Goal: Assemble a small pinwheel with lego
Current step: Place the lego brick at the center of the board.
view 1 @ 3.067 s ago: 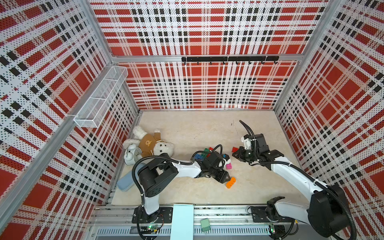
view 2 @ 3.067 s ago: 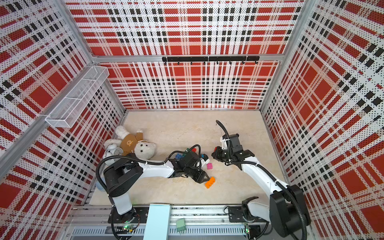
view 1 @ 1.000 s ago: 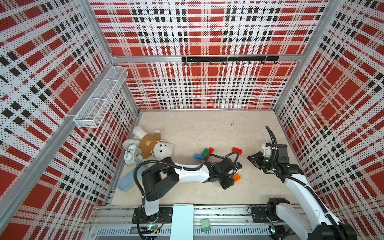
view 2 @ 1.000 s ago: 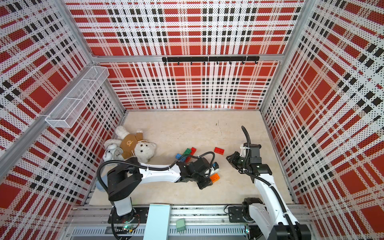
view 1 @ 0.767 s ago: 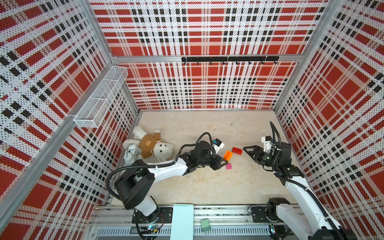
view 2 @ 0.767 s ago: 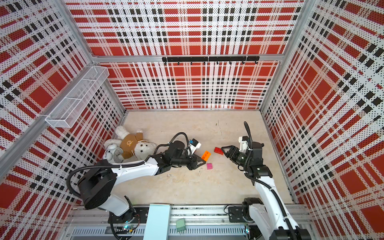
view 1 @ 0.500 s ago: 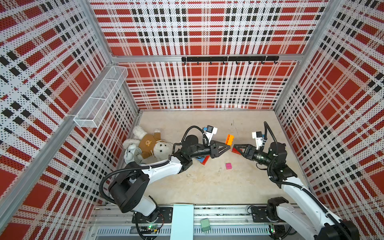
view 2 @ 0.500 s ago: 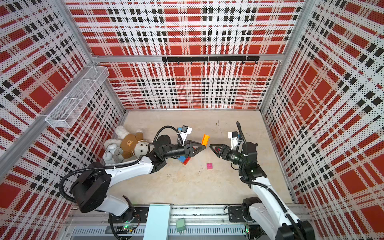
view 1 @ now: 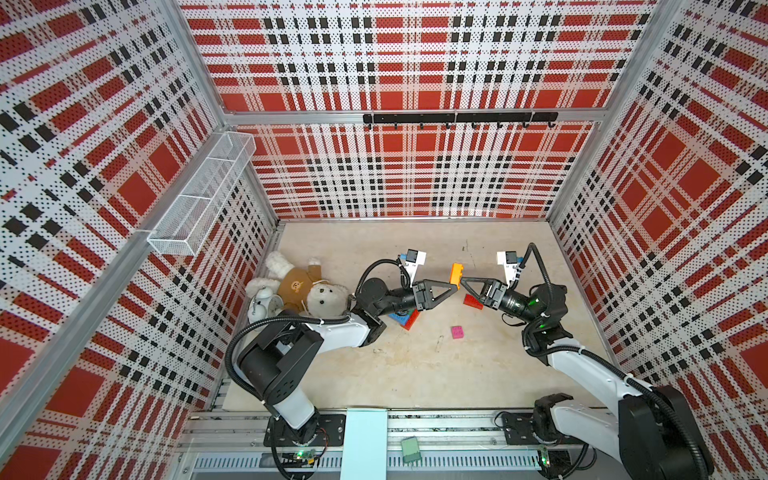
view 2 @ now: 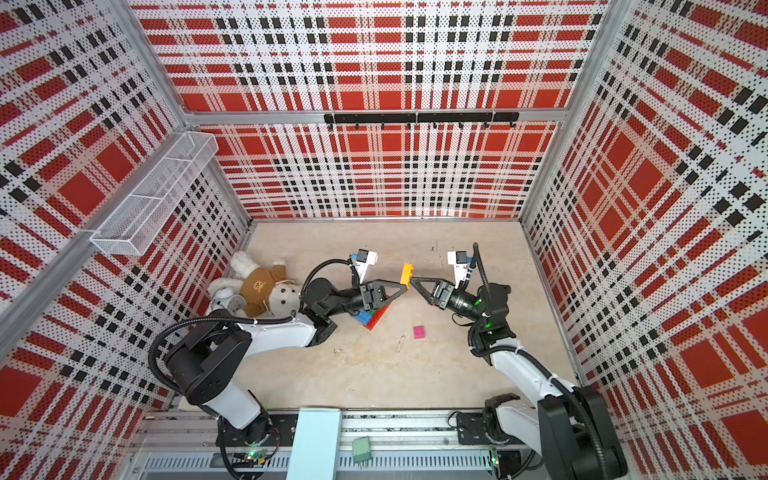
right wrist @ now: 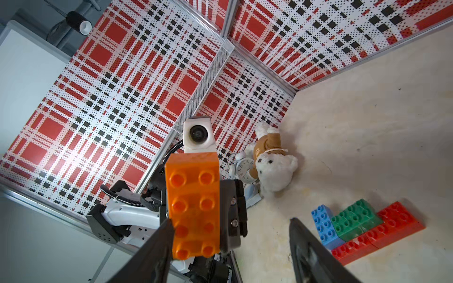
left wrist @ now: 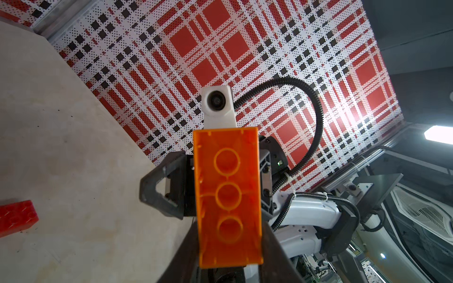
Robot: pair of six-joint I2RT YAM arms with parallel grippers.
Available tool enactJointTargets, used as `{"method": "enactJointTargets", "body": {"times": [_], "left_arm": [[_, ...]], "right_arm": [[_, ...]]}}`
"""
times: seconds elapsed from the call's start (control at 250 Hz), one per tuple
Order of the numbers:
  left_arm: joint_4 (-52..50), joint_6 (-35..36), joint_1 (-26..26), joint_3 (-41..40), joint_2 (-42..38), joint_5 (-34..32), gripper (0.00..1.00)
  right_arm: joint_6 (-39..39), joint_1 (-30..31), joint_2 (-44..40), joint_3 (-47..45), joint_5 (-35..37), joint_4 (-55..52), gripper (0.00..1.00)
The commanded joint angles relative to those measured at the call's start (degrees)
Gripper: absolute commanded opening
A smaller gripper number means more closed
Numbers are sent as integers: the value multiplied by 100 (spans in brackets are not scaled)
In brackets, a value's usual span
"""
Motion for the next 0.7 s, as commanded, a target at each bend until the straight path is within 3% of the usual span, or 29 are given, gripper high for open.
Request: {"method": "enactJointTargets", "body": {"times": [0.0, 0.284, 0.696], "left_arm": [[472, -233, -60, -14, 84, 126, 24], [529, -247, -134, 35, 315, 152, 24], [547, -205, -67, -65, 260, 119, 25]], "right_arm": [[139, 90, 141, 211, -35, 650, 68], [201, 343, 236, 333, 18, 807, 66], [-34, 343, -79, 282, 254, 159, 55]]}}
